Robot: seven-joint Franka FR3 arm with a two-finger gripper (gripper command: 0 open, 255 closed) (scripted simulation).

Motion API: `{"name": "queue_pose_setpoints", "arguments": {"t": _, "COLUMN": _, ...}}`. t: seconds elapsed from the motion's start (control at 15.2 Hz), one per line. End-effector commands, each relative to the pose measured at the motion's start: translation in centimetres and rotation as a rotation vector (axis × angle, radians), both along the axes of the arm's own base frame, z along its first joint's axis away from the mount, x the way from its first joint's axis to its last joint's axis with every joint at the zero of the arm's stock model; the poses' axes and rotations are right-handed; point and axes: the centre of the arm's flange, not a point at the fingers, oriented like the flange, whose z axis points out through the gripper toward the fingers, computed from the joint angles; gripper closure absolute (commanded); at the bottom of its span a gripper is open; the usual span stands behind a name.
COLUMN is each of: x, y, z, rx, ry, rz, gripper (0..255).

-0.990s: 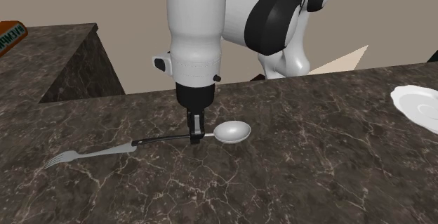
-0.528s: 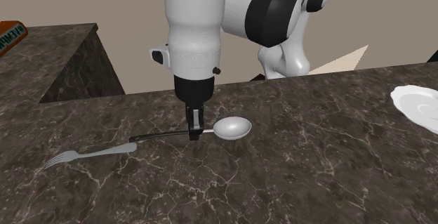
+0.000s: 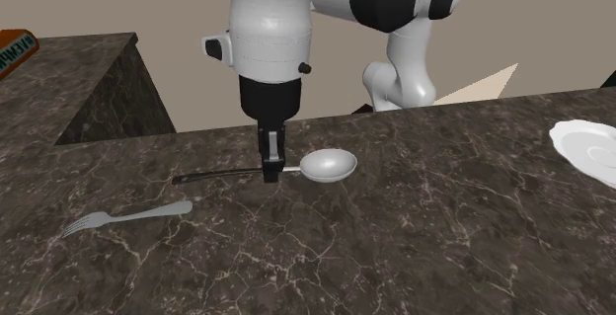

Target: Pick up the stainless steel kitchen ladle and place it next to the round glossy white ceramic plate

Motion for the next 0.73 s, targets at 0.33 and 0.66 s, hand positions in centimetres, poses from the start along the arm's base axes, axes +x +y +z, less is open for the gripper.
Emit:
{"name": "queue_pose_setpoints", "arguments": {"t": 0.33, "x": -0.1, "y": -0.1, "z": 3.7, "rx": 0.0, "ry": 0.0, "rz": 0.0, "gripper": 255}}
{"name": "queue_pose_setpoints", "arguments": {"t": 0.66, "x": -1.4, "y": 0.2, "z": 5.4, "rx": 0.0, "ry": 0.0, "rz": 0.0, "gripper": 255}}
